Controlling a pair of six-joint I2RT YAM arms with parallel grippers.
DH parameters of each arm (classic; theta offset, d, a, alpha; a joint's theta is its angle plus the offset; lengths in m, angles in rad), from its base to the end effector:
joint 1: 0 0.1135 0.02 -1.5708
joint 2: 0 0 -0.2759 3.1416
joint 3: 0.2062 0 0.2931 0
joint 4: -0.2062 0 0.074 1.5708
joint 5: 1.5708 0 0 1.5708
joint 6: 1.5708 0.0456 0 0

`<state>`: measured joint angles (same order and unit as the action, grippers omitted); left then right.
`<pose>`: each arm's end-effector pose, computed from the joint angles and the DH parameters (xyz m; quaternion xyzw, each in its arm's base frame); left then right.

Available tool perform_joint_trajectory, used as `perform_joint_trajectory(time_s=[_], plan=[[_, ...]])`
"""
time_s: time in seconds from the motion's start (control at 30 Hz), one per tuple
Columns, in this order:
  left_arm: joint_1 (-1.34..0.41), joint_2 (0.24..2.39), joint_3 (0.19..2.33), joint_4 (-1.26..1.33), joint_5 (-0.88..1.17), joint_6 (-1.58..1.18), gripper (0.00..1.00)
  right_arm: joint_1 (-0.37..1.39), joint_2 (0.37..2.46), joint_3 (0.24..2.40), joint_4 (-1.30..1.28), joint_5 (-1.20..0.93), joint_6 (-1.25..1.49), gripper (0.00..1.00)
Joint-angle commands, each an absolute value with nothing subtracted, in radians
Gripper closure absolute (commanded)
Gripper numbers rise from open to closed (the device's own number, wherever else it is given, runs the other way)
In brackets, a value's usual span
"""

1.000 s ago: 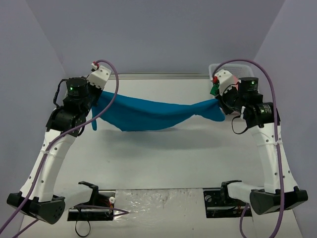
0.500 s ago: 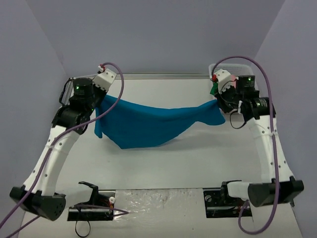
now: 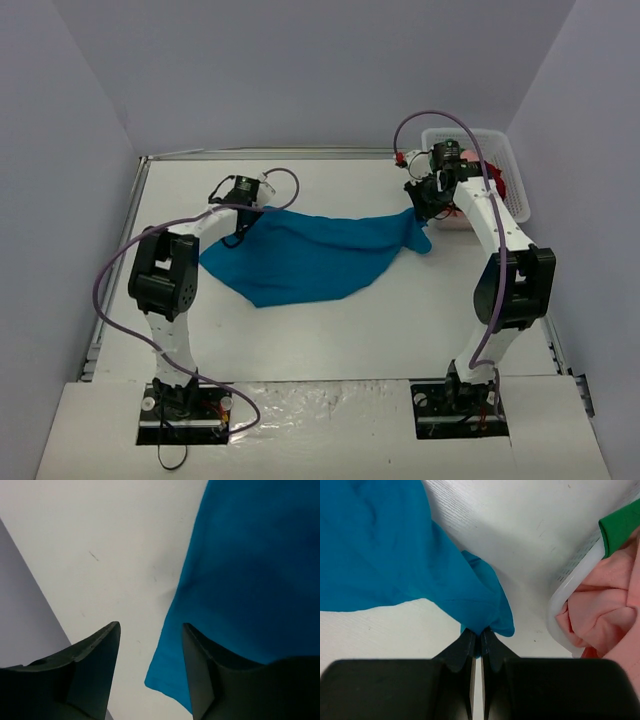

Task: Fold and stack the t-shirts
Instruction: Flatten out the tshirt

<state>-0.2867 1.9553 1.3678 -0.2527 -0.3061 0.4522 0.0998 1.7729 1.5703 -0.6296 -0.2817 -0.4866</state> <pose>0.4585 -0.1208 0.1727 0.2826 0.8805 0.1711 0.3401 0.4443 0.0572 0.2977 -0.3154 0.8693 0.0598 0.3759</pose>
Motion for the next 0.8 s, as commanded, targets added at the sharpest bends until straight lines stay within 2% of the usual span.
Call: perform_joint_trajectory(time_s=[0.0, 0.1, 0.17, 0.2, 0.3, 0.47, 0.5, 0.77], plan=[[-0.287, 1.810, 1.466, -0.211, -0.371, 0.425, 0.48, 0.110, 1.766, 1.621, -0.630, -0.270, -0.479, 1.00], [-0.302, 1.693, 1.416, -0.284, -0.260, 0.425, 0.48, 0.115, 1.770, 1.615, -0.629, -0.270, -0.482, 1.00], [-0.316, 1.616, 1.373, -0.351, -0.156, 0.463, 0.53, 0.114, 1.772, 1.611, -0.629, -0.268, -0.482, 1.00], [-0.324, 1.539, 1.349, -0.377, -0.023, 0.478, 0.54, 0.115, 1.770, 1.608, -0.627, -0.268, -0.482, 1.00], [-0.368, 1.416, 1.255, -0.472, 0.167, 0.534, 0.66, 0.117, 1.773, 1.597, -0.626, -0.270, -0.482, 1.00], [-0.523, 1.364, 1.106, -0.531, 0.166, 0.604, 0.76, 0.120, 1.776, 1.589, -0.626, -0.273, -0.477, 1.00], [-0.541, 1.367, 1.089, -0.528, 0.143, 0.604, 0.81, 0.120, 1.776, 1.588, -0.624, -0.273, -0.476, 1.00], [-0.624, 1.414, 0.977, -0.437, 0.126, 0.574, 0.81, 0.121, 1.770, 1.565, -0.624, -0.267, -0.476, 1.00]])
